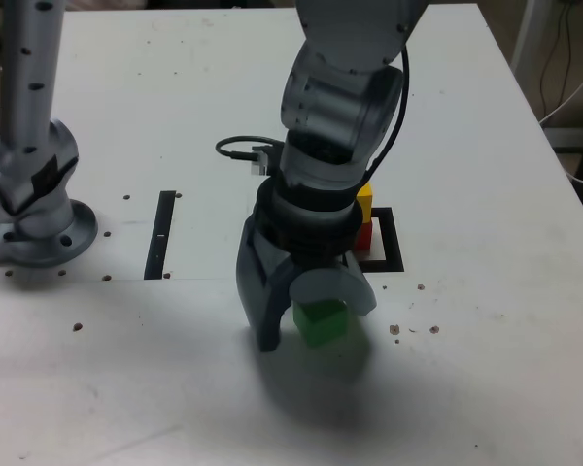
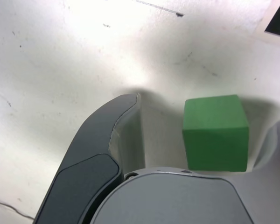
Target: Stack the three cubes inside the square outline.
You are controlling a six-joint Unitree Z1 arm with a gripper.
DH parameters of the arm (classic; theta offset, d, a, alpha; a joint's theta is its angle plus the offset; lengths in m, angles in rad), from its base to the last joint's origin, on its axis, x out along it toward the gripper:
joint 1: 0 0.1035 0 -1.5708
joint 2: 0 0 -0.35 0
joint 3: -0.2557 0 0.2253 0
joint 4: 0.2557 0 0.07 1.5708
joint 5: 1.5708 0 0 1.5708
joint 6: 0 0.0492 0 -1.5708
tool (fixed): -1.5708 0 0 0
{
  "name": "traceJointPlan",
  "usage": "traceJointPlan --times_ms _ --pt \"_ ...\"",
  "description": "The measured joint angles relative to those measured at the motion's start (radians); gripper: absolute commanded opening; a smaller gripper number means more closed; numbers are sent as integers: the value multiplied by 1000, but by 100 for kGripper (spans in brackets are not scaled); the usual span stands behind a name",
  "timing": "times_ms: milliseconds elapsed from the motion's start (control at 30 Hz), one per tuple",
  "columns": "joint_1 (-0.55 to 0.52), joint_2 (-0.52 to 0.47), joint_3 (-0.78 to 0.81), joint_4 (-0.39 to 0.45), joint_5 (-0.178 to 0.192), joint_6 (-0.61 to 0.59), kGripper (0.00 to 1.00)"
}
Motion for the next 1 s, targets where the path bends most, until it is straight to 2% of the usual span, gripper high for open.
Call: traceJointPlan --times_ms 233,500,733,1000 --pt "27 13 -10 -38 -4 23 57" --pt "54 12 11 -78 -12 57 43" --pt "59 -19 44 -112 -13 65 20" --pt "59 -65 87 -140 -12 65 17"
